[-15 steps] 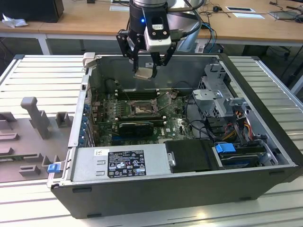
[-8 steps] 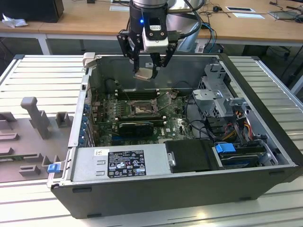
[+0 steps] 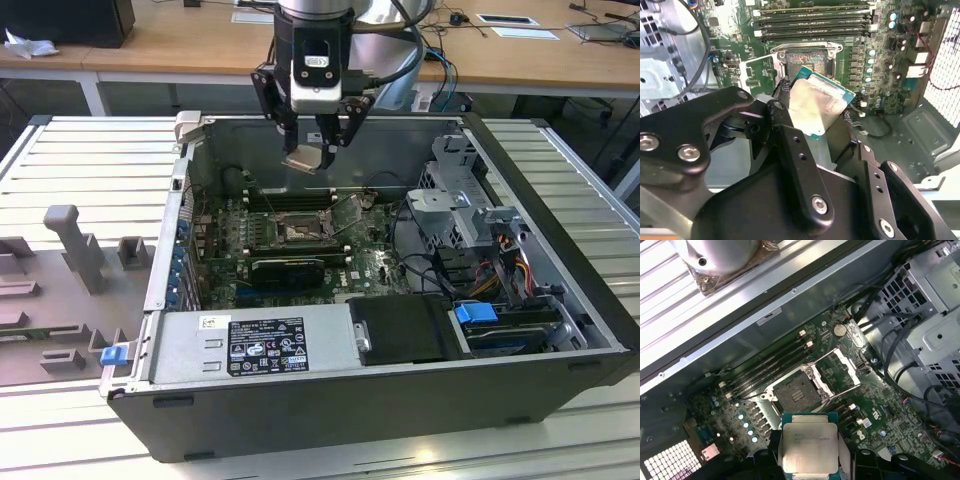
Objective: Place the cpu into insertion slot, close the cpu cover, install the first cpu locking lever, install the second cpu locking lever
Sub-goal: 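Place the cpu into insertion slot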
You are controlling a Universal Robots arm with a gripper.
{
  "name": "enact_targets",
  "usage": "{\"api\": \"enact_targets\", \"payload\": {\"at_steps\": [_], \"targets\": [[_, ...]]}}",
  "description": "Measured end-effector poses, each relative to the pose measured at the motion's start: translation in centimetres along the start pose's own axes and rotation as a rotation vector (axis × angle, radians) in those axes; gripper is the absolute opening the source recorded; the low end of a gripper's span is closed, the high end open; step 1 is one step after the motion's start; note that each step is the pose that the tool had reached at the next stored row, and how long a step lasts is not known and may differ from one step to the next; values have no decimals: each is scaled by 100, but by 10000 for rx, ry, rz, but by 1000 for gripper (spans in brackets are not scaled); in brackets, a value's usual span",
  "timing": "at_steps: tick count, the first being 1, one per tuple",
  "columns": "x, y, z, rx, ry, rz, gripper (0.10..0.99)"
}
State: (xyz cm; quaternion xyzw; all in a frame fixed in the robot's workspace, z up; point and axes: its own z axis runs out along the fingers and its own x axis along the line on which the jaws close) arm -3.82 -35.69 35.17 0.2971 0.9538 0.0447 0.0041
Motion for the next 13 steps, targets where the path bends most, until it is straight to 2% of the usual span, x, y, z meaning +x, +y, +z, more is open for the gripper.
{"api": "enact_targets", "payload": {"at_steps": [3,6,8,13], "targets": [[0,-1,9,-10,-52,577,533],[0,-3,32,-13,-58,654,533],[-2,-7,86,-12,-59,657,533],[-1,-12,125,-11,-60,673,533]]}}
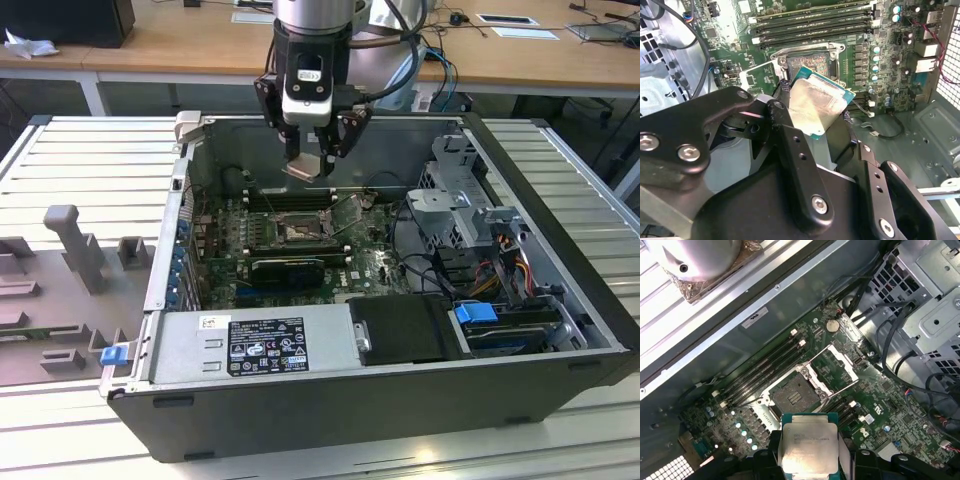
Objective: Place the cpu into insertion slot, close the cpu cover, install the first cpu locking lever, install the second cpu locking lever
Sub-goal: 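Place the cpu into insertion slot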
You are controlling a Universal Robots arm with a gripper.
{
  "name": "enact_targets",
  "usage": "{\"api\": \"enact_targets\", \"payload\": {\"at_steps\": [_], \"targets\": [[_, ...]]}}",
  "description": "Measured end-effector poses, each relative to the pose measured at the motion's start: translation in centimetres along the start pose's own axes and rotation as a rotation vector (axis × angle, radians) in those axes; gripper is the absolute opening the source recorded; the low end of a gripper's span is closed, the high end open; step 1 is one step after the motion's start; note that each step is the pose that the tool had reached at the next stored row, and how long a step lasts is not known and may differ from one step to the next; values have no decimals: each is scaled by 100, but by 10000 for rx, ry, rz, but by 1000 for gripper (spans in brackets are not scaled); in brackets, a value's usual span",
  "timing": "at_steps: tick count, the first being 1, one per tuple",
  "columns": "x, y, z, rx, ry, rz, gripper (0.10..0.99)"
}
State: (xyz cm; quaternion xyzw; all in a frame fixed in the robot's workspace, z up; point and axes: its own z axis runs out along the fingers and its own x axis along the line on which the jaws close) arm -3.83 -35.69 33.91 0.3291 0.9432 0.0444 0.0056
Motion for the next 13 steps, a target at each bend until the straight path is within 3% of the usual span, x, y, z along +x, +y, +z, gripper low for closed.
{"api": "enact_targets", "payload": {"at_steps": [13], "targets": [[-1,-4,50,0,-21,303,533]]}}
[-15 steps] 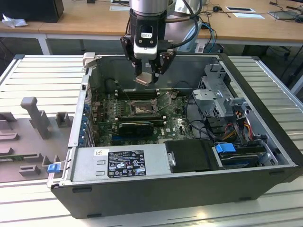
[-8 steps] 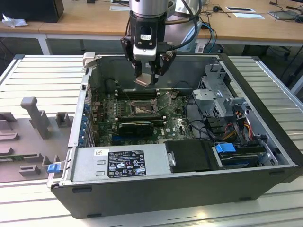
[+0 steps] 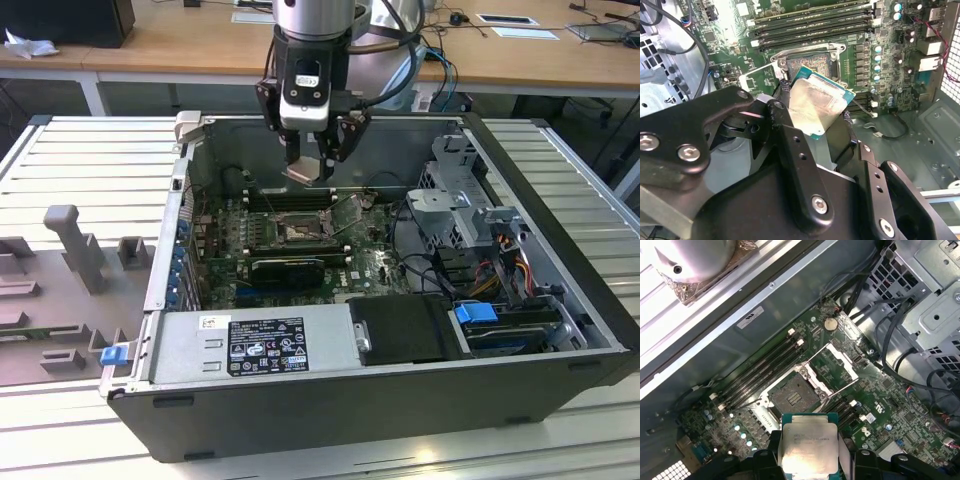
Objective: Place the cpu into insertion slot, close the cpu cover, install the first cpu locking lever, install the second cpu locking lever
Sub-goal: 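Place the cpu into insertion slot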
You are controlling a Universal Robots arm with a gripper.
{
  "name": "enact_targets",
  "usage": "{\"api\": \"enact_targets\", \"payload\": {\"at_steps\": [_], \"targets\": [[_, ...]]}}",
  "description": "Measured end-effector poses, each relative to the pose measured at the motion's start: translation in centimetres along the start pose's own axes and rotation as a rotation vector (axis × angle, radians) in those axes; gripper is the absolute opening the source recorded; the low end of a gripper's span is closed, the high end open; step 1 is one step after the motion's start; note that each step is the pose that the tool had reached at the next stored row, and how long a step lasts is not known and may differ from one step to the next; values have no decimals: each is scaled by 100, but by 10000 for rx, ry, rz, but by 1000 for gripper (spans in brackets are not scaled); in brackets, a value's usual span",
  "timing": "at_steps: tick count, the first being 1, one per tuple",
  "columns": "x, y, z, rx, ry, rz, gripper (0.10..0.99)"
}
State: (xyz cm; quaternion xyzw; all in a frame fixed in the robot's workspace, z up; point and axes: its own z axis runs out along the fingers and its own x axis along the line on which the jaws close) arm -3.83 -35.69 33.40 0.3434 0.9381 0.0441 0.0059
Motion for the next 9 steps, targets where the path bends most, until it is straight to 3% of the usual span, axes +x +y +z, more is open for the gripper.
{"api": "enact_targets", "payload": {"at_steps": [9], "targets": [[0,-1,13,-11,-49,570,533]]}}
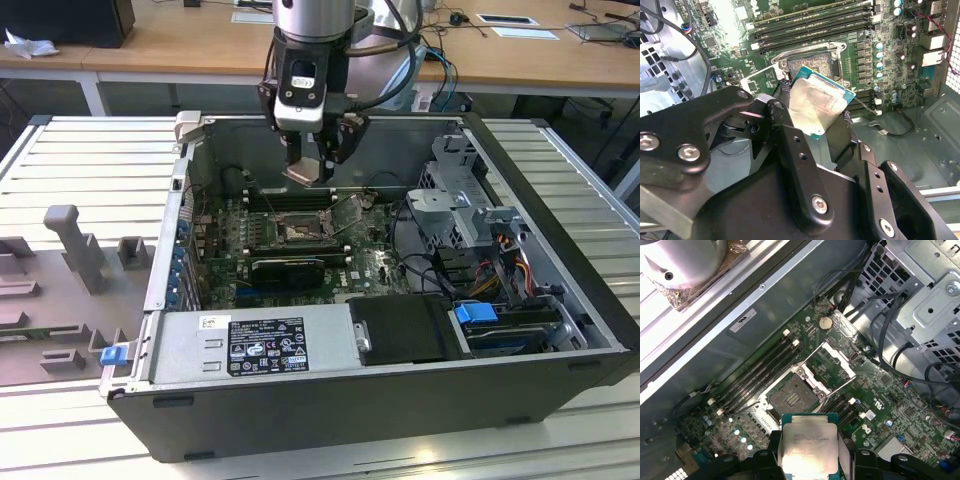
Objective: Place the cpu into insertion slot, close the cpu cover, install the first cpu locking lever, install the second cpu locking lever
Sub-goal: 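Place the cpu into insertion slot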
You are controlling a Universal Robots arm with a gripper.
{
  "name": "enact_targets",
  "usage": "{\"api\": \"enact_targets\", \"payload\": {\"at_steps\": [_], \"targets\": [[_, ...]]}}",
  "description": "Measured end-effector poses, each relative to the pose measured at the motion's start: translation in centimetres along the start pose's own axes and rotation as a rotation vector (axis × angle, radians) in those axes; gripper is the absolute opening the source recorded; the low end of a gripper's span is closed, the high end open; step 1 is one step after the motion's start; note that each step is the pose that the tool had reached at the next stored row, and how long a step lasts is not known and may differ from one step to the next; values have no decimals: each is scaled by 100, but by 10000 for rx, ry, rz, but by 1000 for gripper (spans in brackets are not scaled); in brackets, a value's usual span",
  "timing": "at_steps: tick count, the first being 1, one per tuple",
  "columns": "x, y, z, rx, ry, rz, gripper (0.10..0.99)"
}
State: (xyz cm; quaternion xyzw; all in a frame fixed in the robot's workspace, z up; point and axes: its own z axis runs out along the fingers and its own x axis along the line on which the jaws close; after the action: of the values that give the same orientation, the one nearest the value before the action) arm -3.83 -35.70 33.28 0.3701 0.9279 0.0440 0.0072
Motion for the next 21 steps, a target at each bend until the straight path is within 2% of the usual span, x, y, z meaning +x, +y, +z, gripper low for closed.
{"api": "enact_targets", "payload": {"at_steps": [9,16,21], "targets": [[0,-1,10,-10,-48,533,533],[-1,-3,39,-30,-156,1734,533],[-1,-5,55,-36,-199,2248,533]]}}
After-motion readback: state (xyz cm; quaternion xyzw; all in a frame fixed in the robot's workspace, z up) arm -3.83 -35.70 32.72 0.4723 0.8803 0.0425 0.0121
